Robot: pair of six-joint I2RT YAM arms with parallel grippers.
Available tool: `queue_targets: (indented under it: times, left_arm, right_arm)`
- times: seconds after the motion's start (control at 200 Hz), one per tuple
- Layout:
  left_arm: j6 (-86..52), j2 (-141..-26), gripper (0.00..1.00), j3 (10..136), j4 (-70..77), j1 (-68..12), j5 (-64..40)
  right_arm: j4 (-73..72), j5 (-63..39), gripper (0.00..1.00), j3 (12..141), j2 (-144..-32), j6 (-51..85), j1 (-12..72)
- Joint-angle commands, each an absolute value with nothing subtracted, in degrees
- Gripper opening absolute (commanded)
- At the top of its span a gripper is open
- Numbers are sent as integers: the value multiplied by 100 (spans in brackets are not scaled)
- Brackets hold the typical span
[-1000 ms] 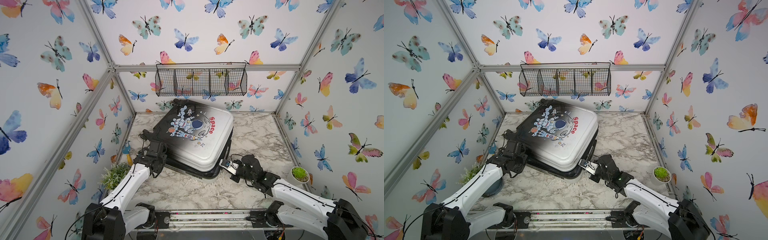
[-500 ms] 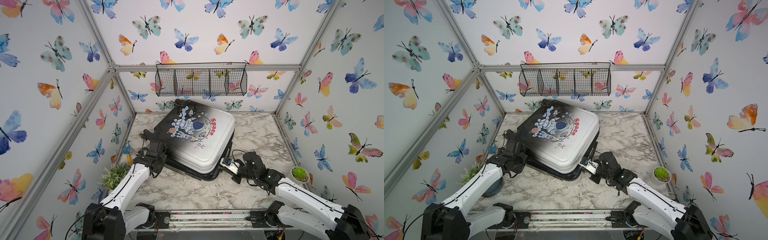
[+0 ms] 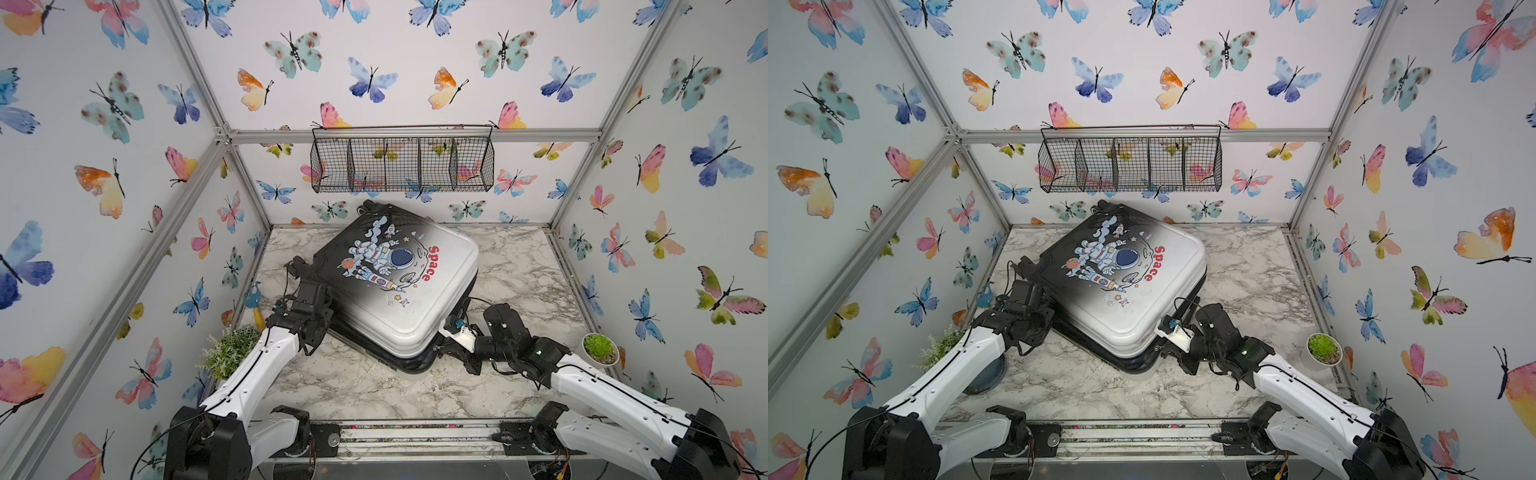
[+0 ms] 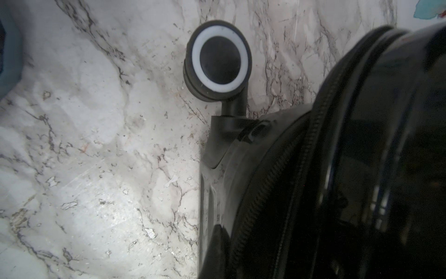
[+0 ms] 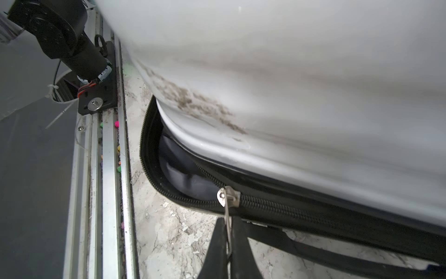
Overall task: Close the suitcase zippers
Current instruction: Zip the zipper on the suitcase.
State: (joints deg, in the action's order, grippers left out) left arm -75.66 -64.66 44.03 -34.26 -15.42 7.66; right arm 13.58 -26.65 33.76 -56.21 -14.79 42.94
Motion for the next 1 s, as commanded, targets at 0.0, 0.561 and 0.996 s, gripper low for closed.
queue_targets:
  times: [0.0,0.561,0.996]
  left_arm:
    - [-7812,-6391,0,4564,-2510,-1667,403]
    - [-8024,-5295,0,4290,-3253,-1758,811]
    - [-9576,-5214,0,4226,-3579,-2605,839]
  right_arm:
    - [877,-3633,3,3777,-5601,-1258,4477]
    - [2015,-2044,4,4776,-6338,-2055,3259]
    - [2252,-1509,4,4579,-5875,-821,5011]
